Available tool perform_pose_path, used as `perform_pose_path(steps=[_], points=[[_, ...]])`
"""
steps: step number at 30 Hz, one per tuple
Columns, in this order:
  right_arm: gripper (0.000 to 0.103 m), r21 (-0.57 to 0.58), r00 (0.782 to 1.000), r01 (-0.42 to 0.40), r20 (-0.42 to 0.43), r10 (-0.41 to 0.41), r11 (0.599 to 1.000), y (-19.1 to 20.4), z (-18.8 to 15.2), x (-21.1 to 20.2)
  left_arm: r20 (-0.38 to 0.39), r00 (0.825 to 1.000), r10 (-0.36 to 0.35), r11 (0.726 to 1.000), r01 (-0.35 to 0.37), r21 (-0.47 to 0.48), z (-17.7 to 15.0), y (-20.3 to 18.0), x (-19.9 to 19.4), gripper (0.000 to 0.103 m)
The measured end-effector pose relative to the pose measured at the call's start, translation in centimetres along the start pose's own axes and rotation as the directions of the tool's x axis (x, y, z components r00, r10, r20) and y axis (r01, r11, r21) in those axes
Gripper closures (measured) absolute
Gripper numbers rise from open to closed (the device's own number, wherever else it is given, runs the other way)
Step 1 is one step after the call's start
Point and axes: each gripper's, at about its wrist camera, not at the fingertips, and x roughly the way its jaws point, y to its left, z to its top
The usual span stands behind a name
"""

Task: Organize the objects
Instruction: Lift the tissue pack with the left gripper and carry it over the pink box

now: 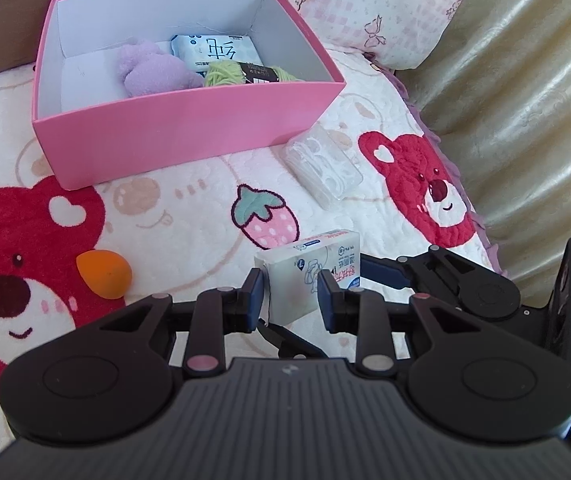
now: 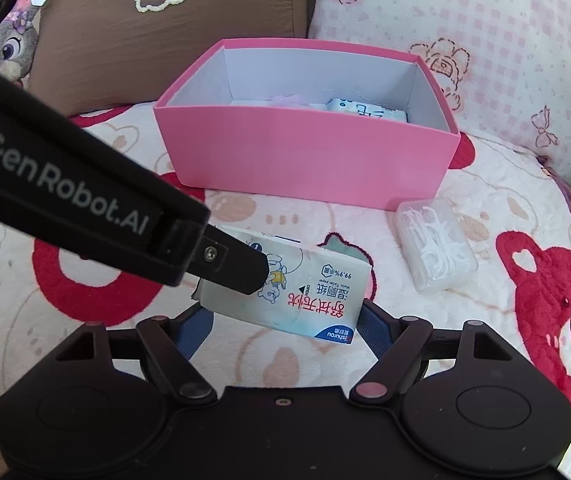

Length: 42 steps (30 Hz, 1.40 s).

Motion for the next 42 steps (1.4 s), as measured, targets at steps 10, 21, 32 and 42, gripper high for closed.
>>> perform_pose_path(steps=[10, 21, 32, 42], points=[[0.021, -0.058, 1.000, -0.007, 0.019, 0.008, 0.998, 1.6, 2.1, -2.8, 0.009, 1.000, -0.001, 1.000, 0.001, -0.023, 0.7, 0.5, -3.5, 0.075], [0.021, -0.100, 0.993, -0.053, 0.097, 0.063, 0.994, 2.2, 6.7, -4.7, 0.121, 0.993, 0.008, 0.999, -0.002, -0.053, 3.1, 1.9, -7.6, 0.075], [0.022, -0.174, 0.988, -0.063, 0.125, 0.086, 0.983, 3.3, 10.6, -4.2, 0.175, 0.984, 0.023, 0.993, -0.003, -0.115, 6.0, 3.5, -9.2, 0.074], [0.022, -0.099, 0.965, -0.246, 0.068, 0.254, 0.964, 0.6, 15.6, -0.7, 0.150, 0.982, 0.114, 0.977, -0.084, -0.194, 10.3, 5.9, -7.5, 0.074]])
